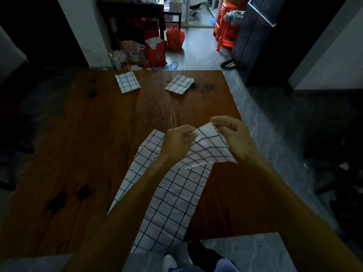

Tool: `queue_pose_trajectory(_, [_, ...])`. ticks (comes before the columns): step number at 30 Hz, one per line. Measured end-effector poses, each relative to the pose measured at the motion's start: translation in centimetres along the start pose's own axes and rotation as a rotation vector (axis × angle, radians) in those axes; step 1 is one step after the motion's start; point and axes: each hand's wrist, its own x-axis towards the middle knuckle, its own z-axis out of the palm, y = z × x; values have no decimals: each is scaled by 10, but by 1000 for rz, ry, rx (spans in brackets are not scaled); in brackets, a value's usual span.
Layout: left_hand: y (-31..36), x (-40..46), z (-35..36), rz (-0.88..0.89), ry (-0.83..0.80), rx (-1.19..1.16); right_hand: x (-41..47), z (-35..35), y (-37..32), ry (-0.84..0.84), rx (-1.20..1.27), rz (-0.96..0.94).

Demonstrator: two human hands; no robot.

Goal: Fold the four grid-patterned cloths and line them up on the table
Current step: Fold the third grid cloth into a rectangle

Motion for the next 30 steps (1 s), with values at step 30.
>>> queue_pose_trajectory(30, [-30,-10,-29,-107,104,189,27,7,-23,208,-110,-154])
